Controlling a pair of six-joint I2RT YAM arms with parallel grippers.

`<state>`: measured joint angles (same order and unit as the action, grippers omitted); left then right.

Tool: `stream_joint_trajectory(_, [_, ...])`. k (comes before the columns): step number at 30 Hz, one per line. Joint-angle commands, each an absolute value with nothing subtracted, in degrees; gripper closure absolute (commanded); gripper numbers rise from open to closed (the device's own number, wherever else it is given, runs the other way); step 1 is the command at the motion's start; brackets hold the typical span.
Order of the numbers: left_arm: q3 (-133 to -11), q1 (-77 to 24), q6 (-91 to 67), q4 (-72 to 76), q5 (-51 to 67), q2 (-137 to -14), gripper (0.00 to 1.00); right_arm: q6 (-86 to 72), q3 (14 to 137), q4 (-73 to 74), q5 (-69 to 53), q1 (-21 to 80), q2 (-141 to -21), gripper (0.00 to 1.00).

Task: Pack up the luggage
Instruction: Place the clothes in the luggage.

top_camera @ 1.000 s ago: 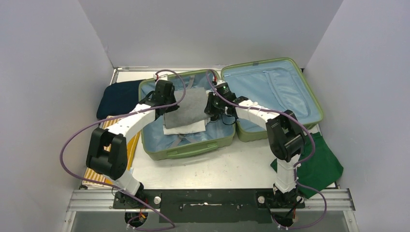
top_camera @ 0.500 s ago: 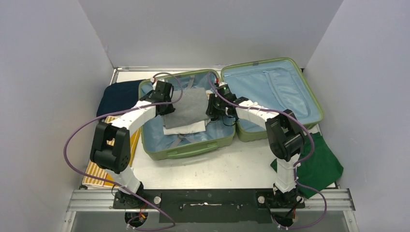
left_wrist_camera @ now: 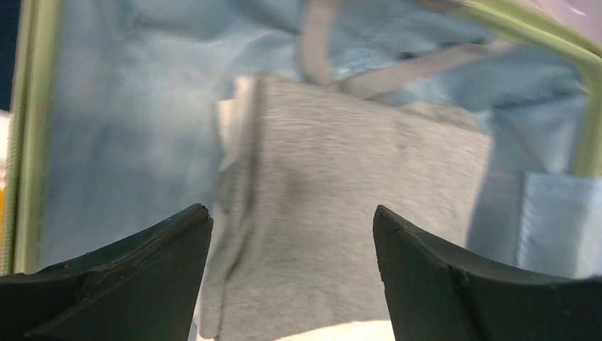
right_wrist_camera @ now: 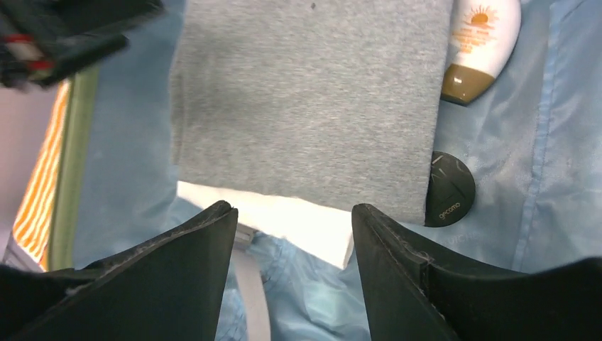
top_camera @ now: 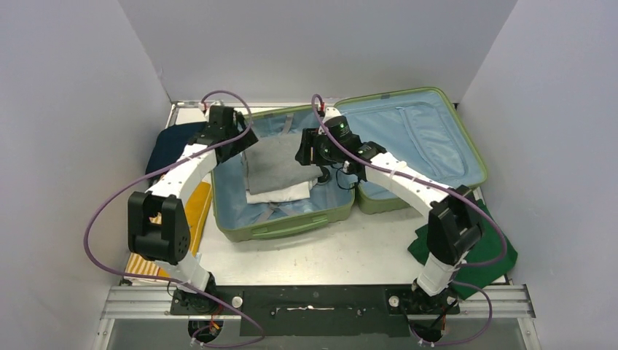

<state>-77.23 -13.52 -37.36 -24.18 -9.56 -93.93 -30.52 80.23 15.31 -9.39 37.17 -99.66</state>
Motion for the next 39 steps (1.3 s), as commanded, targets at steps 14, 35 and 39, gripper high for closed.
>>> stream_joint_trajectory(14, [-76.85,-7.68,-43.69,-19.86,-1.11,-105.05,0.22,-28.02,78.72,20.71,-6.35,40.81,-88.97,0.38])
stream_joint_trajectory(35, [-73.43,-23.01,-29.11,-16.39,-26.57,-94.81,1.00,-27.38,74.21,18.14,-4.40,41.77,-88.56,0.50])
stream_joint_trajectory(39, [-73.51,-26.01,-27.24,-16.71,-31.56,-95.38,1.00,-27.46,73.53,17.77,-4.39,41.67,-88.37,0.50])
